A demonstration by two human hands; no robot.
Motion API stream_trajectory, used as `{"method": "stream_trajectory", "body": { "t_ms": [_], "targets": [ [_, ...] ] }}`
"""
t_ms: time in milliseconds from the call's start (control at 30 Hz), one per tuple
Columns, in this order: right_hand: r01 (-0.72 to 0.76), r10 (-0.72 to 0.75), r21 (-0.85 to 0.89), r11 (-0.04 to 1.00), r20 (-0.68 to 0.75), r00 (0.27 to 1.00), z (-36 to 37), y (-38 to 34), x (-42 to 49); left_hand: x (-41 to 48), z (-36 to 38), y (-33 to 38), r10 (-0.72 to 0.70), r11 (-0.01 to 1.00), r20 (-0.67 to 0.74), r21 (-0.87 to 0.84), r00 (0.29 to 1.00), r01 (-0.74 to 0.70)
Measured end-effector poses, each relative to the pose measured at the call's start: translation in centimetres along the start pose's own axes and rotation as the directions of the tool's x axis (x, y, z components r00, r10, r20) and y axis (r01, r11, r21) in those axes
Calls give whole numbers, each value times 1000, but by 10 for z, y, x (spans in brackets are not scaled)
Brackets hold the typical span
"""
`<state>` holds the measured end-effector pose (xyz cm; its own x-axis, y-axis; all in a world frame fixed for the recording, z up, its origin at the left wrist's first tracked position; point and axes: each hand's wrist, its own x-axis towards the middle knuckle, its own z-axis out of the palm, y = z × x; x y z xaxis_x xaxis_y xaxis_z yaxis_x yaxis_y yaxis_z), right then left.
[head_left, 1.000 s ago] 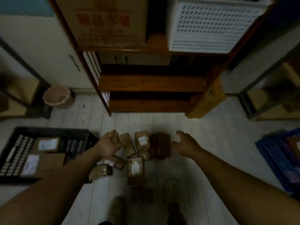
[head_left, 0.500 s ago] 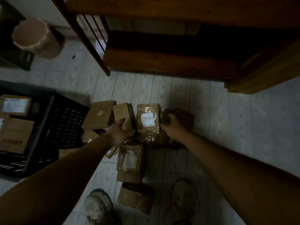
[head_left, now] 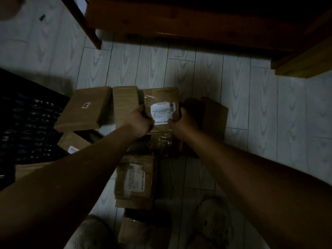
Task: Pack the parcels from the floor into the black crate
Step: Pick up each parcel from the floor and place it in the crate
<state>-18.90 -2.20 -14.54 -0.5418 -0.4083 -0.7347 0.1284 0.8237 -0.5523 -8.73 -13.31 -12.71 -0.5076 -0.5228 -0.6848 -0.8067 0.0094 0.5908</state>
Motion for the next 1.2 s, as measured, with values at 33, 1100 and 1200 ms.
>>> {"method": "stream_trajectory", "body": {
  "t_ms": [33, 1100, 1200],
  "targets": [
    [3, -3, -1, 1000, -7, 1000, -4, -5, -10, -8, -4, 3, 2, 1000, -8, -16, 1000, -2],
    [562, -548, 142, 815, -125, 827, -104, -356, -662, -601, -387, 211, 282, 832, -208, -434, 937, -347],
    [625, -616, 137, 769, -103, 781, -97, -367, -695, -632, -408, 210, 323, 807, -211, -447, 922, -385]
  ]
}}
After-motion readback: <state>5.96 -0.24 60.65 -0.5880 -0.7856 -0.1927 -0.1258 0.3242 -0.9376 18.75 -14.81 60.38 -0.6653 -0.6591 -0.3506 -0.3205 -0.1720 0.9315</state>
